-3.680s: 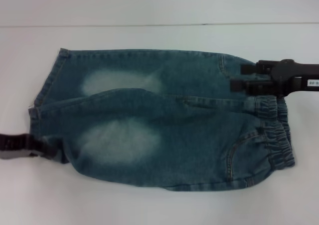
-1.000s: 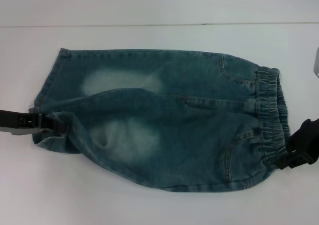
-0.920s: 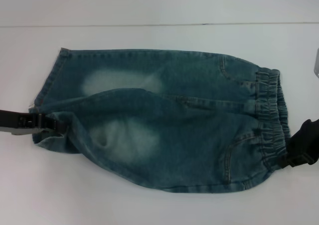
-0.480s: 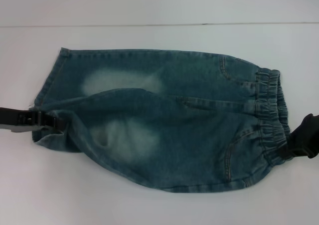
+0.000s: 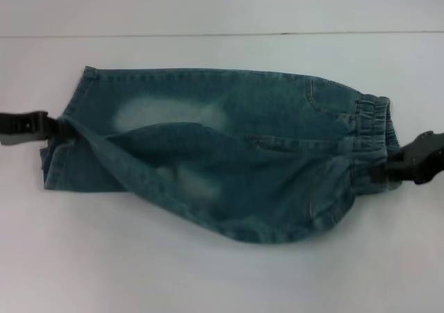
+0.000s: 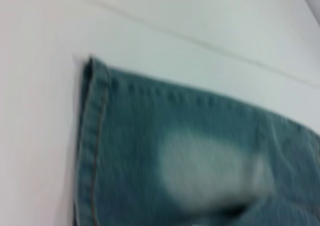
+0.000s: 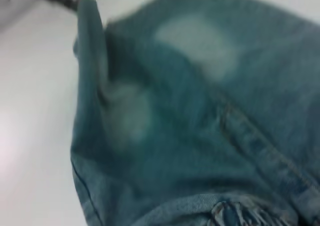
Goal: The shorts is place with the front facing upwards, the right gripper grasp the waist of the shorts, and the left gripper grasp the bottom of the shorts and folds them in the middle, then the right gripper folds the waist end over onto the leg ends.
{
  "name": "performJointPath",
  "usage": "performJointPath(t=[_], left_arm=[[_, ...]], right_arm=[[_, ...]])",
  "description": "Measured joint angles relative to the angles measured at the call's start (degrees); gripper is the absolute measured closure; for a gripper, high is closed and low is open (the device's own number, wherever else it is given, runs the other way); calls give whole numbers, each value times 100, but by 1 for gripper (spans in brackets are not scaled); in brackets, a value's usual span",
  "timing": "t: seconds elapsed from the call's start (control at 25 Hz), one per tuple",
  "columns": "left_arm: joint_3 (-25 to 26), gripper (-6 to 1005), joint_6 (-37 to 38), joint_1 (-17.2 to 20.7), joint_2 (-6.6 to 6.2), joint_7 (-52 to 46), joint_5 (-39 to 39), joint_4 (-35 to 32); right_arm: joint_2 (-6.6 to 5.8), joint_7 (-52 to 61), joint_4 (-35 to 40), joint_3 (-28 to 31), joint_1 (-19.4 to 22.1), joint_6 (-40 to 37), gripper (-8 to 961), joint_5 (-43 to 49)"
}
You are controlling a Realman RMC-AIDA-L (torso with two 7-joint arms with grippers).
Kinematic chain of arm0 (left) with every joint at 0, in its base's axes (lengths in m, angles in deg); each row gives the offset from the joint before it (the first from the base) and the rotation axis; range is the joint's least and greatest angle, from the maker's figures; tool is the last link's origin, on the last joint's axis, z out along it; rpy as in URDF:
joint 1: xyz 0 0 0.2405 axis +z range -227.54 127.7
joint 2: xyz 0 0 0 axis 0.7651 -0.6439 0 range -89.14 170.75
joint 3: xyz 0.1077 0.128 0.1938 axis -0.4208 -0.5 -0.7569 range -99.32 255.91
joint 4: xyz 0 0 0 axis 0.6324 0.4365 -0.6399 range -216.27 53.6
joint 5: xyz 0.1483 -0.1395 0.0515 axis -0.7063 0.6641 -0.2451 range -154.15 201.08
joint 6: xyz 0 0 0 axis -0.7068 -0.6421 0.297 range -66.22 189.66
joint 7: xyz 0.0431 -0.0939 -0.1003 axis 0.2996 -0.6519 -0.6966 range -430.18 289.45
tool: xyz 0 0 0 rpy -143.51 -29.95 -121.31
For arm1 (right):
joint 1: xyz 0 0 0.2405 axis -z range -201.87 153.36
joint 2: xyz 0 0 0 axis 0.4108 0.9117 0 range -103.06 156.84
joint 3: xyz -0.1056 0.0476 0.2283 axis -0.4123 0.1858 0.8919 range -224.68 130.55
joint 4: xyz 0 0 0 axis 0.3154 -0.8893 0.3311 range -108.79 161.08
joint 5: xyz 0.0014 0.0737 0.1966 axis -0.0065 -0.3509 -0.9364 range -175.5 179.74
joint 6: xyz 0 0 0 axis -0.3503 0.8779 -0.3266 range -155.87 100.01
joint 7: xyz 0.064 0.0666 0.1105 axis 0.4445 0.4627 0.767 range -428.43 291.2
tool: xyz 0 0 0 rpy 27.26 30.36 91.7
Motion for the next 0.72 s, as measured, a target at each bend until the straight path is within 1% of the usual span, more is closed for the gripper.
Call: performJointPath(t=[0.16, 0.2, 0.24, 0.36, 0.48, 0.6, 0.72], left_arm=[[-32, 967, -439, -128, -5, -42, 48, 21], [-64, 965, -697, -192, -6, -68, 50, 60], [-64, 963, -697, -192, -6, -68, 50, 60], [-118, 959, -1051, -306, -11, -71, 51, 163], [-136, 954, -1459, -387, 24, -56, 54, 231], [-170, 949, -1900, -466, 55, -6, 54, 417], [-348, 944, -2387, -512, 113, 20, 54, 570]], right_arm=[[-62, 258, -241, 281, 155, 258, 902, -516], [-65, 435, -333, 392, 221, 444, 902, -696], [-65, 435, -333, 392, 221, 444, 902, -696], [-66, 544, -532, 547, 303, 781, 902, -970], [-68, 508, -816, 683, 387, 1141, 902, -1384], [-67, 337, -1077, 696, 420, 1480, 903, -1722], [-13, 162, -1238, 702, 421, 1856, 903, -1922]])
